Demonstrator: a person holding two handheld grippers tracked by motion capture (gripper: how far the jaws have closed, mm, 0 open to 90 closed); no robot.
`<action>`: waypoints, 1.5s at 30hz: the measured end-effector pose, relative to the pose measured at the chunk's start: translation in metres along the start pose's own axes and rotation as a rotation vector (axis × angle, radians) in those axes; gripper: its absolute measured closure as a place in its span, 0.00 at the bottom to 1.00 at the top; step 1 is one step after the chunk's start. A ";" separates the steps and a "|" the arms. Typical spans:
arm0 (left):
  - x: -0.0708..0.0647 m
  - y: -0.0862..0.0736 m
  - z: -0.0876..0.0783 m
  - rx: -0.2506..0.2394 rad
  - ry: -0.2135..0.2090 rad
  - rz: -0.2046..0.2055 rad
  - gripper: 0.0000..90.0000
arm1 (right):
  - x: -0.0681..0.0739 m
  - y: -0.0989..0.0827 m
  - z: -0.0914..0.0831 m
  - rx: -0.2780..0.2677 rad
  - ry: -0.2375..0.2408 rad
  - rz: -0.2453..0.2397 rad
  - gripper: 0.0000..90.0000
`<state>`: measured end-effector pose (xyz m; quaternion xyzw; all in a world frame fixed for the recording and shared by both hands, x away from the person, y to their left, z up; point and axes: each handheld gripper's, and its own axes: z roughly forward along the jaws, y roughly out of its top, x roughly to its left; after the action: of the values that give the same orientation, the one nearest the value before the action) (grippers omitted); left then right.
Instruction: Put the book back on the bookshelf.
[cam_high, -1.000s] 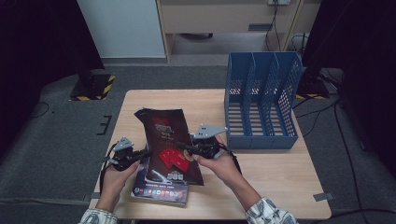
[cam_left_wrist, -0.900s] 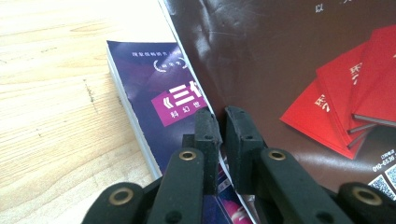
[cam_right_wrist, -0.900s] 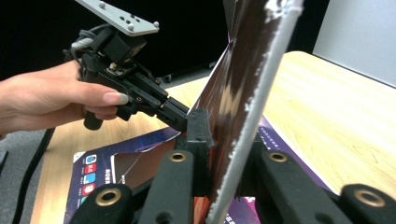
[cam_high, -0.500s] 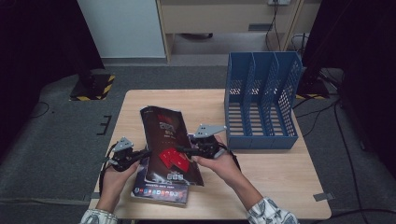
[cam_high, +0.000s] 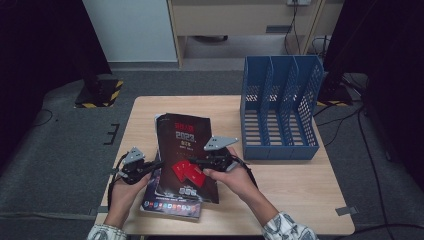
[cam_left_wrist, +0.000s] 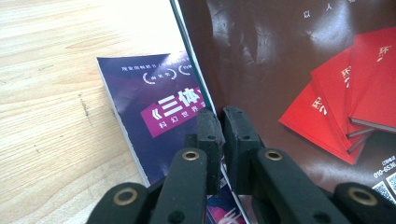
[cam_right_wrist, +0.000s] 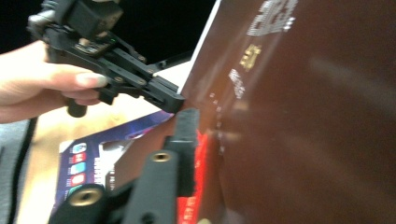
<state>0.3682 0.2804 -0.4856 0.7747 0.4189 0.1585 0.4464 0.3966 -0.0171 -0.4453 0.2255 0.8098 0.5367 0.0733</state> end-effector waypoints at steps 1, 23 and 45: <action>0.000 0.000 0.000 -0.004 -0.001 -0.001 0.95 | -0.001 -0.001 0.000 0.000 -0.005 -0.001 0.87; 0.019 -0.007 -0.006 -0.062 0.169 -0.101 0.34 | 0.007 0.014 -0.013 -0.081 -0.094 -0.086 0.96; 0.028 -0.009 -0.001 -0.009 0.263 -0.097 0.12 | -0.016 0.041 -0.031 -0.215 -0.145 -0.029 0.97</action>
<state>0.3799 0.3057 -0.4965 0.7241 0.5100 0.2386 0.3983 0.4113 -0.0362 -0.3972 0.2428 0.7434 0.6015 0.1633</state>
